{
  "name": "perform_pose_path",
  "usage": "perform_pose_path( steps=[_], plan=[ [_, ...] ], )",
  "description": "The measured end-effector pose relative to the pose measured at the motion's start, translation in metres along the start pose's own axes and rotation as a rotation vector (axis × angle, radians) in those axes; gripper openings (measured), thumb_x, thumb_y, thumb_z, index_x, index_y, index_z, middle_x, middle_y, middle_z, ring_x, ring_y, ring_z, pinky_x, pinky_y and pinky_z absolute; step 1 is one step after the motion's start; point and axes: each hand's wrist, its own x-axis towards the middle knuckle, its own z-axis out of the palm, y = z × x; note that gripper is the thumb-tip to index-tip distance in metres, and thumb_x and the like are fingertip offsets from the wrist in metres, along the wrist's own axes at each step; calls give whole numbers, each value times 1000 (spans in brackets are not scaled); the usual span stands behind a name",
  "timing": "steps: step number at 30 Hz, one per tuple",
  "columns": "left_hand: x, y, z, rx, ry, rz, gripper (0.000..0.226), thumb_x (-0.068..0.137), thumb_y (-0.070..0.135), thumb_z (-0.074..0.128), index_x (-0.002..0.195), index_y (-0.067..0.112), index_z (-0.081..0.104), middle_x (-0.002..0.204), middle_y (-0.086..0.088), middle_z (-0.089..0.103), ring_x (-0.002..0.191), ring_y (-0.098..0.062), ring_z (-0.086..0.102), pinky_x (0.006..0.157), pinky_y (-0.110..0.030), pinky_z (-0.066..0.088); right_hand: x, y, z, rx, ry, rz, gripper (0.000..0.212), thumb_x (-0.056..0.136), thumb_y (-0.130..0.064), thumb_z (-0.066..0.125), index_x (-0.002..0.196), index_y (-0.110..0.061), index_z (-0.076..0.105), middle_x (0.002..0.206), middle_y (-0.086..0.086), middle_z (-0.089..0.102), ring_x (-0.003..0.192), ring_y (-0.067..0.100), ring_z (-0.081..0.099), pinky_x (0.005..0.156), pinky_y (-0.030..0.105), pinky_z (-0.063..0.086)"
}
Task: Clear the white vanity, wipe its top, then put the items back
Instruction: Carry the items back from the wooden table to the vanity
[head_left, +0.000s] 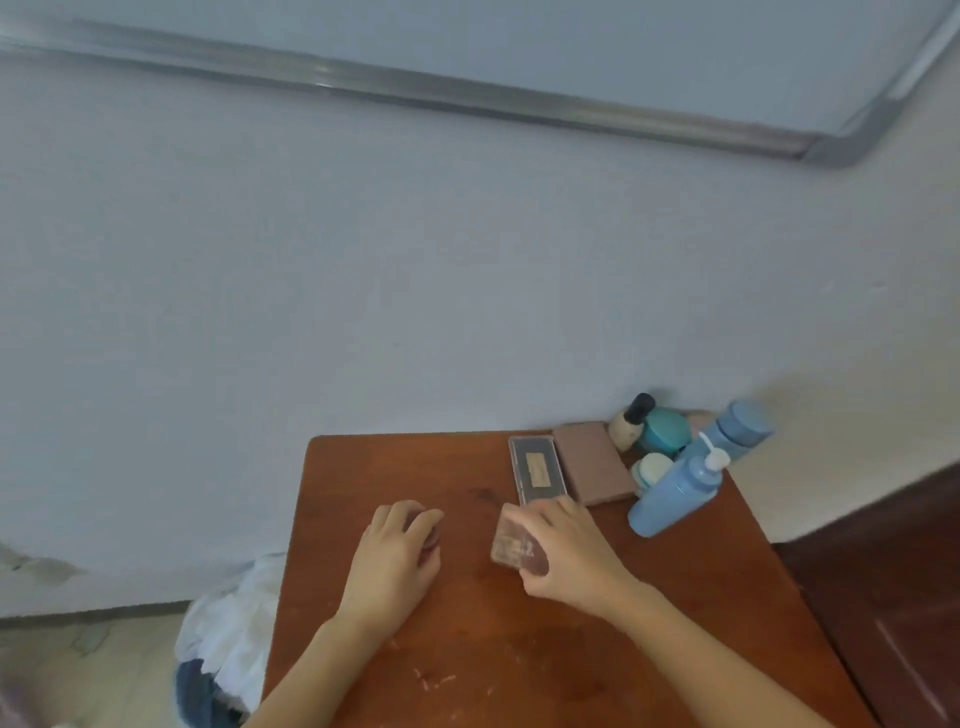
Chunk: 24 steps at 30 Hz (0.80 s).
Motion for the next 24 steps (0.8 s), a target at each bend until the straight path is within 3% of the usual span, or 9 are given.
perform_pose_path(
  steps=[3, 7, 14, 18, 21, 24],
  plan=[
    [2, 26, 12, -54, -65, 163, 42, 56, 7, 83, 95, 14, 68, 90, -1, 64, 79, -21, 61, 64, -28, 53, -53, 9, 5, -27, 124, 55, 58, 75, -32, 55, 130, -27, 41, 124, -2, 50, 113, 22, 43, 89, 32, 36],
    [-5, 77, 37, -137, -171, 384, 43, 55, 9, 83, 95, 15, 68, 90, -2, 63, 79, -20, 61, 66, -27, 52, -140, 20, 17, -47, 203, 308, 56, 62, -30, 59, 117, -23, 50, 110, 2, 61, 99, 26, 56, 76, 36, 47],
    [-45, 190, 73, -345, -335, 726, 44, 56, 5, 80, 97, 16, 67, 92, -2, 62, 85, -13, 47, 67, -27, 52, -307, 25, 30, 19, 323, 745, 67, 69, -36, 54, 134, -21, 42, 131, 1, 48, 120, 22, 37, 97, 32, 33],
    [-83, 256, 87, -354, -404, 879, 38, 64, 13, 77, 100, 18, 66, 99, 0, 62, 91, -13, 50, 72, -22, 46, -394, 17, 49, -46, 452, 826, 66, 50, -38, 60, 113, -27, 47, 101, -2, 65, 92, 12, 42, 73, 27, 52],
    [-124, 305, 101, -404, -400, 1009, 40, 58, 17, 76, 94, 23, 61, 88, 2, 63, 83, -7, 39, 67, -12, 41, -459, 8, 66, 8, 488, 886, 66, 51, -36, 62, 114, -29, 44, 101, -1, 65, 91, 16, 51, 74, 28, 53],
    [-179, 359, 117, -422, -411, 1075, 41, 48, 13, 85, 85, 19, 67, 81, 2, 63, 81, -9, 44, 58, -16, 48, -538, -3, 81, 34, 502, 992, 64, 55, -33, 64, 114, -31, 40, 104, 3, 64, 91, 25, 59, 76, 28, 48]
  ],
)
